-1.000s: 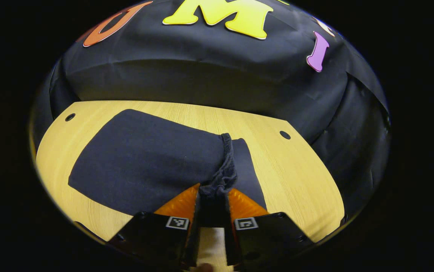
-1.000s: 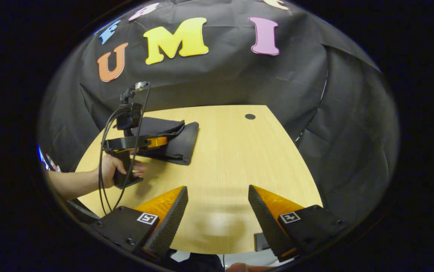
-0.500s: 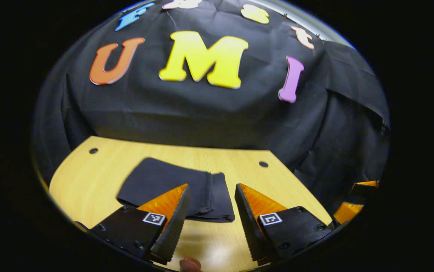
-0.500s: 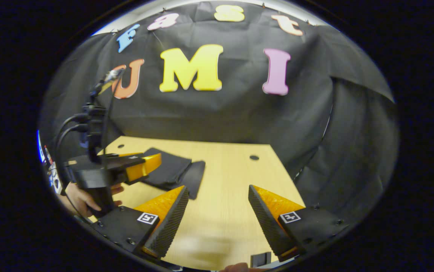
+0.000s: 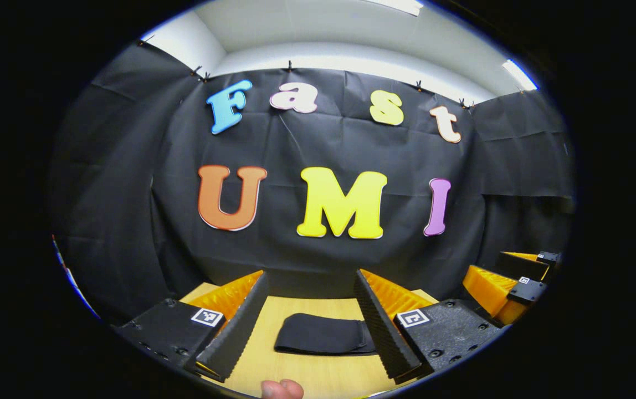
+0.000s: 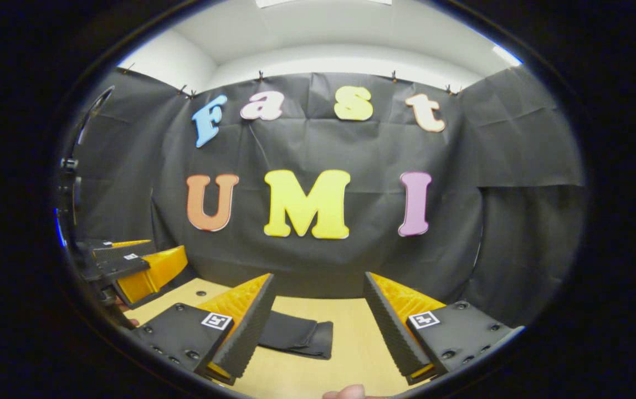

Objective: Grasp the waist and the cuffs of the jeans and fold them to make the two legs overlap; first hold the waist and fold one-third of the jeans toward the cuffs, then hold the cuffs and fold the remaining one-third in the same direction to finish folding.

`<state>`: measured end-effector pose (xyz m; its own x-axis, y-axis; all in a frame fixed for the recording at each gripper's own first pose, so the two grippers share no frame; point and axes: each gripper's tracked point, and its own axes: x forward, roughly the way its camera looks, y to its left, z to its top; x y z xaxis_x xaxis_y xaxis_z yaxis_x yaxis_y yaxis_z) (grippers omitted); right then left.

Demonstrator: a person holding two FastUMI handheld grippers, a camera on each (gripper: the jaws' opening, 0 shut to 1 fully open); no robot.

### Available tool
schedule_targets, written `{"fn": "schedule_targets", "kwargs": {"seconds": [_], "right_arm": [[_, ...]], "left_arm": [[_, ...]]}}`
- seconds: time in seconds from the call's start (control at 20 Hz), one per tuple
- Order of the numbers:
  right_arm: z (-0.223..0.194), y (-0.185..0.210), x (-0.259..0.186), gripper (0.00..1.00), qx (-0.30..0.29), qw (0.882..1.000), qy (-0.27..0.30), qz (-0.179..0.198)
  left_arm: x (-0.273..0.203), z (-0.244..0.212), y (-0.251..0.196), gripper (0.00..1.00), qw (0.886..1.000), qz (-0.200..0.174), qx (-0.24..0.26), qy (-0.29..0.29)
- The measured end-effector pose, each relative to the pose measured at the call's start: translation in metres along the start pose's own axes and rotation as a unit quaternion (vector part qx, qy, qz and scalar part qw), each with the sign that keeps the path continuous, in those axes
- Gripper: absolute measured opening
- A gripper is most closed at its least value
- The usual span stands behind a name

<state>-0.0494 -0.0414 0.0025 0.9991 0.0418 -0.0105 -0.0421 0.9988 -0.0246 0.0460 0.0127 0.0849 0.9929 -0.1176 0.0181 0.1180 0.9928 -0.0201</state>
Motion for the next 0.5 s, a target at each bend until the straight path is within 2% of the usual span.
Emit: {"fn": "schedule_targets", "kwargs": {"seconds": [0.3,0.35,0.5], "right_arm": [[0.002,0.032,-0.043,0.97,-0.013,1.0,-0.004,0.026],[0.0,0.031,-0.045,0.99,-0.009,1.0,-0.001,0.027],[-0.005,0.027,-0.049,0.97,-0.002,1.0,0.013,0.029]], "left_arm": [[-0.034,0.003,0.017,0.98,1.0,0.021,-0.021,0.002],[-0.041,0.005,0.021,0.88,0.999,0.026,-0.02,-0.001],[-0.055,0.013,0.021,0.88,0.999,0.032,-0.016,-0.006]]}}
